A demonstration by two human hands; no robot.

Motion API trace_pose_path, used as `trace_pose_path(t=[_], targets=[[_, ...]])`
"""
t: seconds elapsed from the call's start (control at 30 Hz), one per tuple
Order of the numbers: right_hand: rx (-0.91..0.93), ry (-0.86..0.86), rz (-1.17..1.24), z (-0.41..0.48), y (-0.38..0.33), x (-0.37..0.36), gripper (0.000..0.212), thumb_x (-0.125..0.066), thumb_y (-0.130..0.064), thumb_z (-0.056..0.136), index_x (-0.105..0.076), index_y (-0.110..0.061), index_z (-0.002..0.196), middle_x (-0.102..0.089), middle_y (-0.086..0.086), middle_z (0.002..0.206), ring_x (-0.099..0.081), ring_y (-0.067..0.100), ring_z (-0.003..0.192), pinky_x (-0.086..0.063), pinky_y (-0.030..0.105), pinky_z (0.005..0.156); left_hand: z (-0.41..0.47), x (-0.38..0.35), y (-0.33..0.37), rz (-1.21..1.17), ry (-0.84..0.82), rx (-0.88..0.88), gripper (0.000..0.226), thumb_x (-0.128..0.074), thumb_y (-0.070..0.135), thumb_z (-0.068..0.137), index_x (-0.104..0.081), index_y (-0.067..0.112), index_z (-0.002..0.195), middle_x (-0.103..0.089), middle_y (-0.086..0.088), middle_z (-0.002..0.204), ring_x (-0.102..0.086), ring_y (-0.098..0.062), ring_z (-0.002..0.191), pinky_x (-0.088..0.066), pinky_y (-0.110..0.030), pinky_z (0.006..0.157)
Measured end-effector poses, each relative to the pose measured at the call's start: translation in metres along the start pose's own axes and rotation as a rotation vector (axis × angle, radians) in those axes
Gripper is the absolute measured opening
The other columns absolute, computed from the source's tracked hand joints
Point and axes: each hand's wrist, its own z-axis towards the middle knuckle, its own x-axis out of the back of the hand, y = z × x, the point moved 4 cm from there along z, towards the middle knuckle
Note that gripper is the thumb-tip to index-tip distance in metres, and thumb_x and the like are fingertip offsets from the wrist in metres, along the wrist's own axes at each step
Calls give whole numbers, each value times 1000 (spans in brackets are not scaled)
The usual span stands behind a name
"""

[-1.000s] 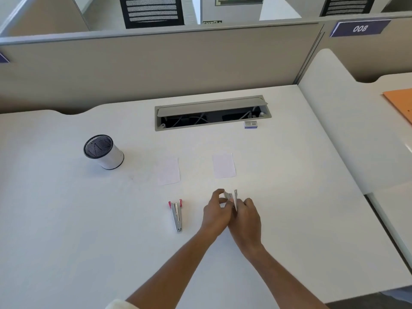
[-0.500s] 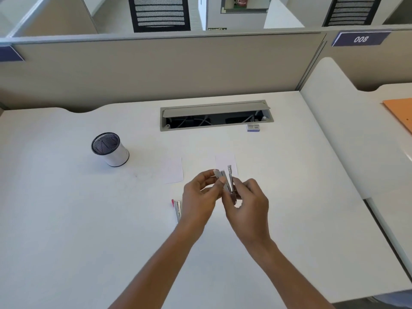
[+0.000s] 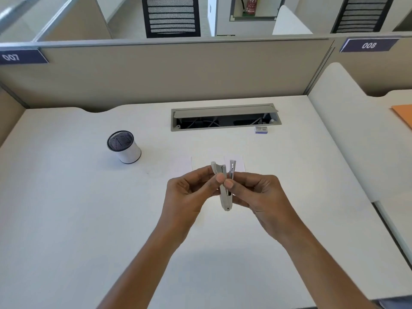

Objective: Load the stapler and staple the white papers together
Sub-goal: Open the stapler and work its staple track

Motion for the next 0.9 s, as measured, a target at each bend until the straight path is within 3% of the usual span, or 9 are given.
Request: trace_pose_path(t=[0.23, 0.53, 0.6, 0.67, 0.73, 0.9], targets=[[-32, -6, 16, -11, -7, -12, 23, -69, -6, 89, -77, -2, 111, -78, 11, 109, -75, 26, 103, -61, 35, 86, -15, 9, 2, 43, 10, 4, 26, -73, 19, 90, -78, 8, 113, -79, -9, 111, -75, -27, 106, -51, -48, 106], [-3, 2, -23, -18, -11, -21, 21, -72, -10, 85, -79, -5, 103, -79, 14, 100, -77, 27, 94, -61, 32, 79, -31, 12, 10, 7, 23, -85, 19, -71, 16, 89, -80, 12, 104, -80, -11, 105, -75, -33, 103, -61, -32, 86], [14, 20, -7, -21, -9, -25, 22, -73, -12, 82, -80, -6, 102, -79, 15, 98, -77, 28, 92, -61, 32, 78, -35, 13, 8, 7, 57, -104, 17, -72, 18, 88, -82, 19, 101, -80, -12, 101, -74, -36, 100, -63, -36, 82], [25, 35, 20, -23, -7, -27, 20, -73, -12, 81, -81, -8, 99, -79, 16, 97, -77, 31, 92, -61, 34, 77, -38, 14, 5, 31, 82, -129, 14, -73, 21, 89, -82, 26, 99, -78, -18, 97, -68, -49, 95, -62, -55, 81], [31, 46, 41, -25, -5, -31, 18, -73, -13, 81, -82, -11, 96, -79, 17, 97, -77, 34, 91, -62, 39, 78, -40, 15, 3, 37, 98, -155, 13, -74, 22, 91, -82, 27, 100, -77, -20, 96, -62, -56, 95, -56, -63, 84], [39, 64, 69, -28, -3, -38, 18, -75, -17, 77, -83, -15, 92, -79, 17, 94, -76, 35, 86, -61, 45, 79, -47, 17, 2, 23, 147, -195, 16, -72, 22, 89, -82, 23, 101, -78, -13, 97, -66, -48, 96, -63, -54, 77]])
